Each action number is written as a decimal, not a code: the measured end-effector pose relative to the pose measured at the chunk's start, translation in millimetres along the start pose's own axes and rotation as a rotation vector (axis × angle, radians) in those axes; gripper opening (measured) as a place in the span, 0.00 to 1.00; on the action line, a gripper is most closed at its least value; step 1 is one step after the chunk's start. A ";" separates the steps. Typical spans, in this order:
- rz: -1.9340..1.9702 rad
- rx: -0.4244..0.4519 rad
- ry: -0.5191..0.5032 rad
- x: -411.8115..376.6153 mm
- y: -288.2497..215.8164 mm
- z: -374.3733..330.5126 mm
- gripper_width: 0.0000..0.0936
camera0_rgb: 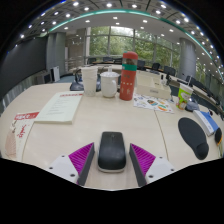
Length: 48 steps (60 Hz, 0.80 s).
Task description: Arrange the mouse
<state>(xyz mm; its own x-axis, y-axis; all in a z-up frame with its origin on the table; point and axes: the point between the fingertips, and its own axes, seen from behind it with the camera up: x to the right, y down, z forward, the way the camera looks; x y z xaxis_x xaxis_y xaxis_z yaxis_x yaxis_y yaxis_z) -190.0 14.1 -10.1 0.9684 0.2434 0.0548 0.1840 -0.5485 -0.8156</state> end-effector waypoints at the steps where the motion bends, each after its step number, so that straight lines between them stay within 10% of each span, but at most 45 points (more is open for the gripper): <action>1: 0.010 0.002 -0.005 -0.7 -1.5 1.8 0.72; 6: 0.018 -0.005 -0.010 -0.1 -3.6 6.2 0.53; 21: -0.006 -0.010 -0.060 -2.9 -5.3 7.7 0.39; 48: 0.160 0.247 -0.033 127.3 -168.4 -68.7 0.37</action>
<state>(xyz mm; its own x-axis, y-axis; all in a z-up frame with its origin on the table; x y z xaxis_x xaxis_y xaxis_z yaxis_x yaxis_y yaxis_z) -86.2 82.5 173.8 0.9750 0.1977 -0.1018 -0.0216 -0.3718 -0.9281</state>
